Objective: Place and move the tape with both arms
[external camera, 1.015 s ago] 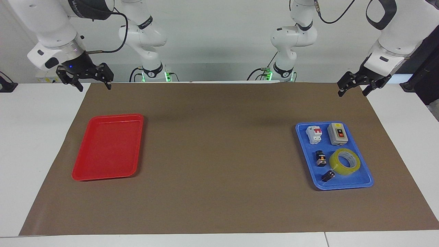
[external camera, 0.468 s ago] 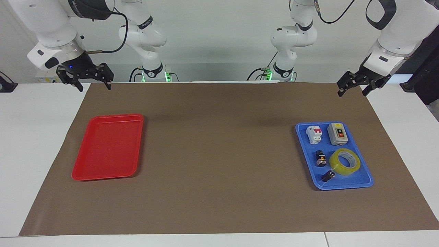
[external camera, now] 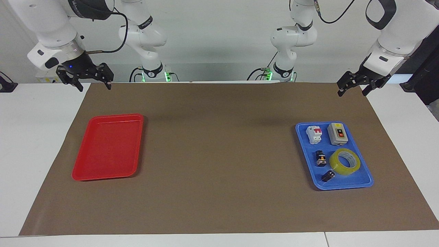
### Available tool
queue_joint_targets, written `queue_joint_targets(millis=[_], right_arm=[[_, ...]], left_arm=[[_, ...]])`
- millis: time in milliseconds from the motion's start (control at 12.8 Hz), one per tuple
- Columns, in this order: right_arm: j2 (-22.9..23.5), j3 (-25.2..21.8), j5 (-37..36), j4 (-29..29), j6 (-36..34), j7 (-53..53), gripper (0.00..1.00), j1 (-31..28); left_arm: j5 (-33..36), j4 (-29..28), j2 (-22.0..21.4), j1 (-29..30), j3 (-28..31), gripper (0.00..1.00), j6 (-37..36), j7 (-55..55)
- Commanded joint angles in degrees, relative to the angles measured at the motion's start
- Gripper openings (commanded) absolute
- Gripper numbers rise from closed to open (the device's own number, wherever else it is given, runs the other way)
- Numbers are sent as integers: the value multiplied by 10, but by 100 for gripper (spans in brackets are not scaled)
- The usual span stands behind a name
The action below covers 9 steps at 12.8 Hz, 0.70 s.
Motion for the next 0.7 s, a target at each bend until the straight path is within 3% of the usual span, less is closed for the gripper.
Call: queue_joint_targets(millis=[0, 312, 624], right_arm=[[-1, 3, 6, -2, 5, 5, 100, -5], [-1, 3, 6, -2, 5, 4, 100, -5], [-1, 3, 7, -1, 5, 4, 100, -5]], left_arm=[[-13, -11, -7, 1, 2, 100, 13, 9], [-14, 4, 56, 8, 6, 100, 78, 6], [-11, 63, 172, 38, 7, 100, 133, 6]])
